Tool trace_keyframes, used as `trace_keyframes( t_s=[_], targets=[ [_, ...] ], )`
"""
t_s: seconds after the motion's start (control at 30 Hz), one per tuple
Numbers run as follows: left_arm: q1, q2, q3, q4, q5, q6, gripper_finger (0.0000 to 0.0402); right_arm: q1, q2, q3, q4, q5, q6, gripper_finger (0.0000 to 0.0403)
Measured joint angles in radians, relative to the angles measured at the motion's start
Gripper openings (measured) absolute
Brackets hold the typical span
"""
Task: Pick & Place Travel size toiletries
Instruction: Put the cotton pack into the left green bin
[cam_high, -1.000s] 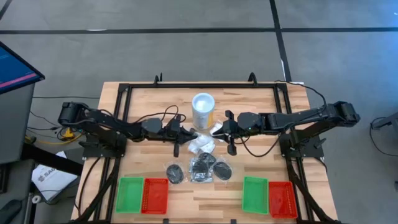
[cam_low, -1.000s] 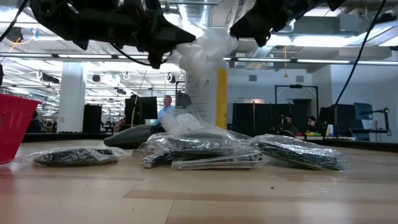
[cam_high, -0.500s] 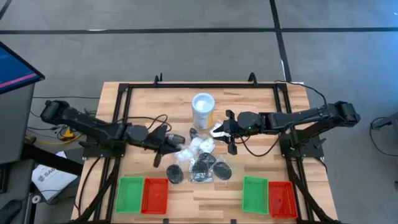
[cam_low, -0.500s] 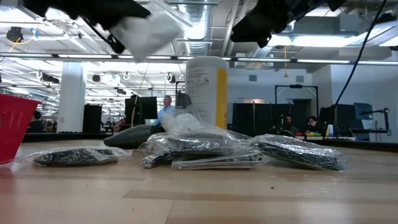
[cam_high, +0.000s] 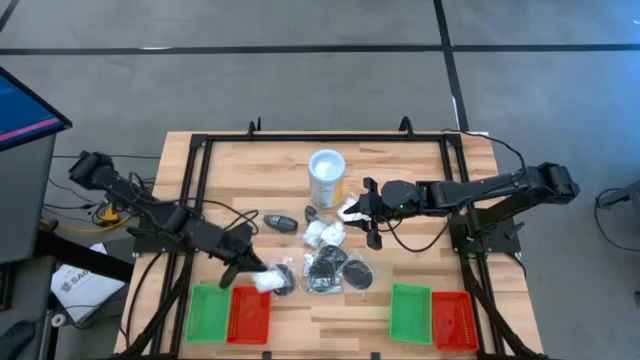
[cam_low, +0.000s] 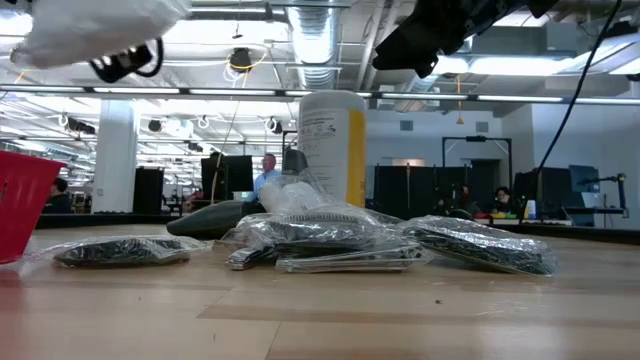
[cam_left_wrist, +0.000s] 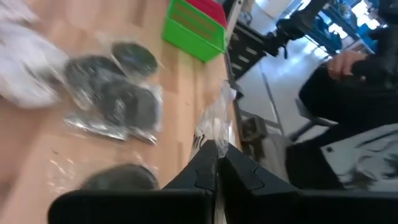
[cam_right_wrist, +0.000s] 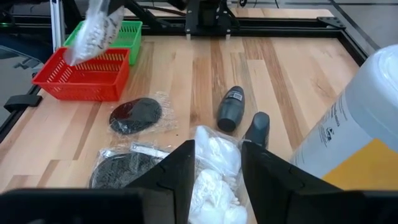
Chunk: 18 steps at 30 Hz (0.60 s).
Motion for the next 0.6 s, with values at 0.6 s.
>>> trace_keyframes(
  t_s=[0.6],
  targets=[
    [-0.199,0.001,0.0,-0.114,-0.025,-0.397,0.0,0.0,0.0,0.0,0.001,0.0,-0.001,0.0121]
  ],
)
